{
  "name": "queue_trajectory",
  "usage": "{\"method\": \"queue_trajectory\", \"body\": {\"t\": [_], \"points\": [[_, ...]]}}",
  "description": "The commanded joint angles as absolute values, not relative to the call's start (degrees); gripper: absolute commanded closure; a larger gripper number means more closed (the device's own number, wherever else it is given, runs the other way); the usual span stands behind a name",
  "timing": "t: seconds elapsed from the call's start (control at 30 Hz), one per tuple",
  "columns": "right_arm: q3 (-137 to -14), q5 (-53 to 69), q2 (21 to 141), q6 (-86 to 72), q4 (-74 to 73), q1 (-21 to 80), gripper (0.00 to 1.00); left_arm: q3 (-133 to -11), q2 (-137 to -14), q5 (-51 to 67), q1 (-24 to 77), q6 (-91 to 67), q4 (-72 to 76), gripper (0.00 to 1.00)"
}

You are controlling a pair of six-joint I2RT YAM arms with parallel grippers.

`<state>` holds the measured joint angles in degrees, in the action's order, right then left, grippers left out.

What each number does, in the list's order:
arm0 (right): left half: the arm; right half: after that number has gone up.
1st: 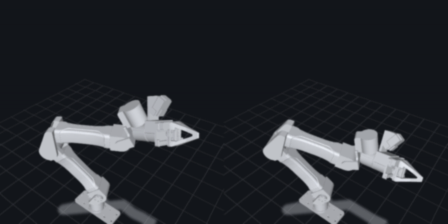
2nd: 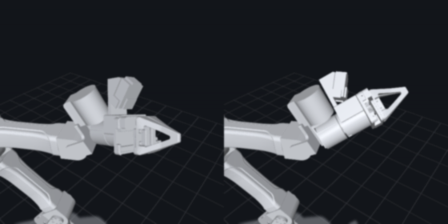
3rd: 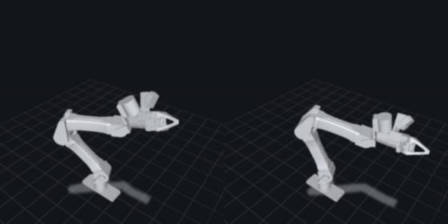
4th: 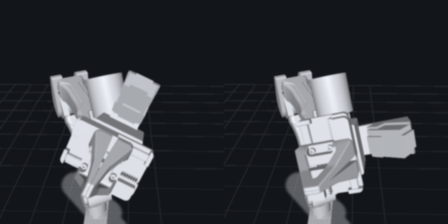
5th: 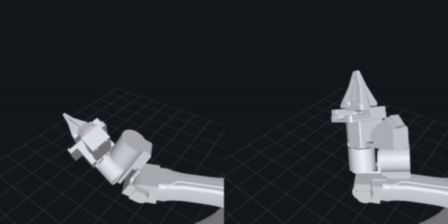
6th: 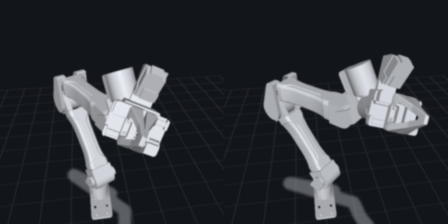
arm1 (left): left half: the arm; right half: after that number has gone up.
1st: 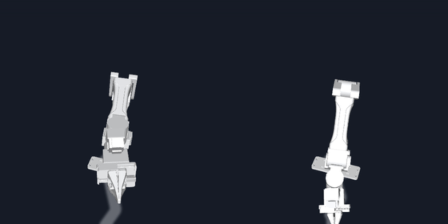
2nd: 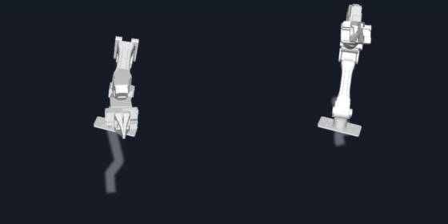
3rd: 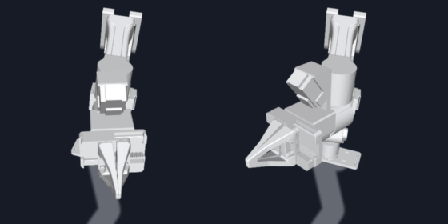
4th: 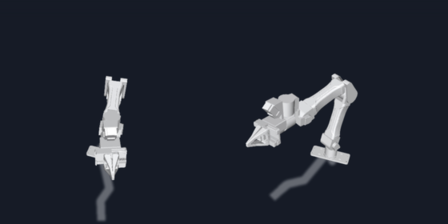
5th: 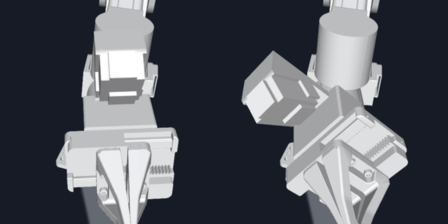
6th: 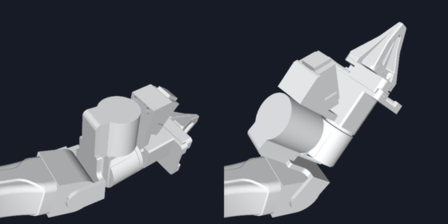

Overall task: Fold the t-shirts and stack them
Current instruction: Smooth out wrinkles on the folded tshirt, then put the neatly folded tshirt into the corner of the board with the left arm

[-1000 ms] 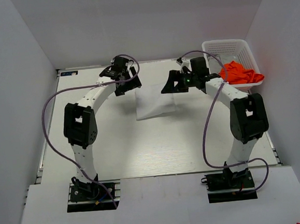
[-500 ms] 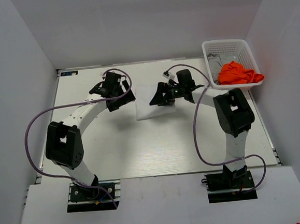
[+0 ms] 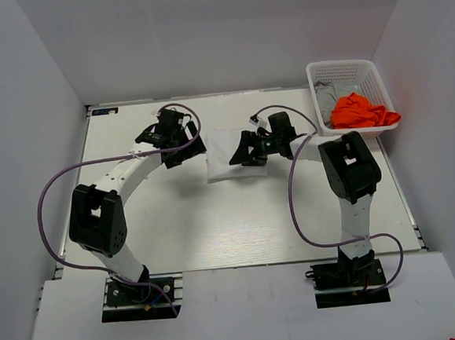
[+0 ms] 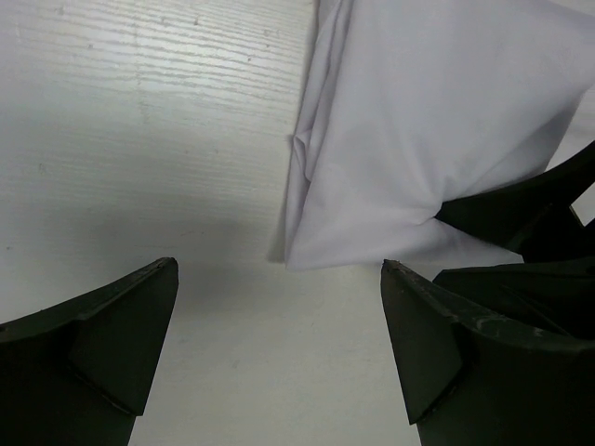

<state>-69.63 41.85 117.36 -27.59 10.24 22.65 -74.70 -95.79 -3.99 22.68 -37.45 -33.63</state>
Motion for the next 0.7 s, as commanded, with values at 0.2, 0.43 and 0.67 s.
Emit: {"method": "queue_trajectory", "body": {"t": [0.2, 0.43, 0.67], "points": [[-76.47, 41.39, 102.84, -15.56, -1.06, 22.42, 0.10, -83.93, -105.88, 1.49, 23.20, -30.15, -30.50, 0.00], [-68.92, 37.44, 93.70, -21.09, -0.70, 20.13, 0.10, -91.75, -115.65, 2.11, 23.73, -28.30, -33.57, 0.23], [-64.08, 33.31, 89.21, -20.83, -1.32, 16.97, 0.10, -95.45, -122.52, 2.38, 25.49, -26.98, -34.28, 0.37]]}}
